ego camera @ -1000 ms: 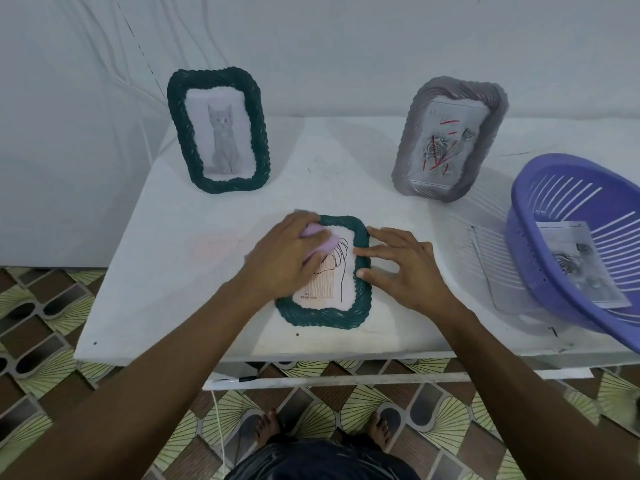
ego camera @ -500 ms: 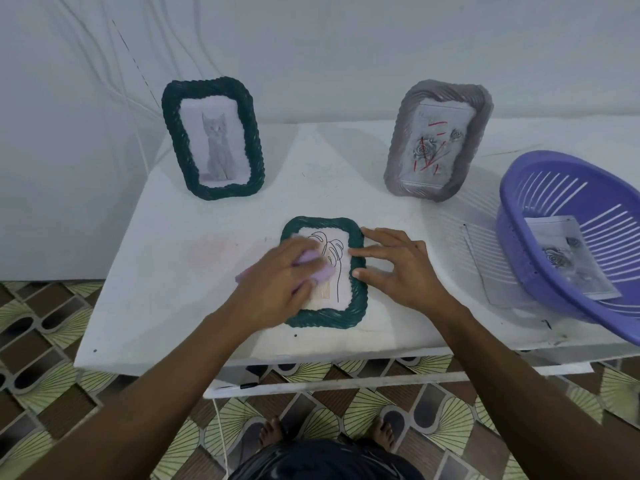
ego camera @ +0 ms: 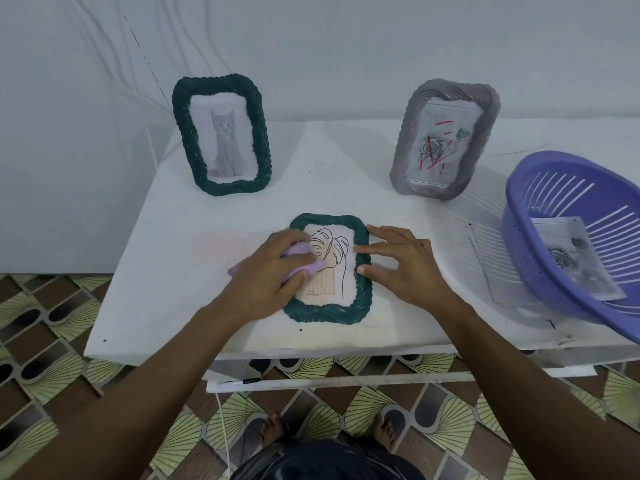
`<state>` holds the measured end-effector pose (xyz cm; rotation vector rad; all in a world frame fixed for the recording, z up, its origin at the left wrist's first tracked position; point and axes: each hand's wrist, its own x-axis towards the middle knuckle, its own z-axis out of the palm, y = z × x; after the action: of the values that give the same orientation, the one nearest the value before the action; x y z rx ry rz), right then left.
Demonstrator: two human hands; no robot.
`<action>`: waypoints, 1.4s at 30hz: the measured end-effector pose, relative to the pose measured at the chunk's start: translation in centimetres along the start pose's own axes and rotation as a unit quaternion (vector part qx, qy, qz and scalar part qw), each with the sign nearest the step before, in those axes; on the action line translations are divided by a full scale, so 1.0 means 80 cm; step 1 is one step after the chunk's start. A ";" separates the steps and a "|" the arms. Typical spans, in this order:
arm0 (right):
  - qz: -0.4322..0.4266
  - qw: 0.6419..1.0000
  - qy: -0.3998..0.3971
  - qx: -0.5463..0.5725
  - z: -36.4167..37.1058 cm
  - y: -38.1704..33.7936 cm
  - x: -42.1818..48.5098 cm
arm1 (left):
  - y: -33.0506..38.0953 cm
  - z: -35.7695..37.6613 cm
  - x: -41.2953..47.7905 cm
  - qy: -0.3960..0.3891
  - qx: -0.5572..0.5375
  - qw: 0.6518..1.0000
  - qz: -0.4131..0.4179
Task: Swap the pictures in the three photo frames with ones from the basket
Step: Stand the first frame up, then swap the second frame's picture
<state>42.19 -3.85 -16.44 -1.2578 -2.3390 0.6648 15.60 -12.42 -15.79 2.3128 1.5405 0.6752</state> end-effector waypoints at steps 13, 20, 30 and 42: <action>0.005 1.000 -0.002 -0.024 0.000 -0.005 0.000 | -0.026 -0.028 -0.060 0.186 0.026 0.967 -0.173; -0.026 0.999 0.022 -0.010 0.003 0.000 0.001 | -0.062 -0.049 -0.097 0.069 0.180 0.939 -0.286; -0.038 0.999 0.021 -0.014 0.005 0.007 0.001 | -0.069 -0.061 -0.103 -0.055 0.260 0.946 -0.184; 0.003 1.000 0.019 0.008 0.001 -0.005 -0.001 | -0.024 -0.051 -0.070 -0.002 0.176 0.961 -0.214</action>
<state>41.96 -4.13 -16.29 -1.2612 -2.2952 0.6532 10.15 -16.96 -14.48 2.0777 2.2138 0.3042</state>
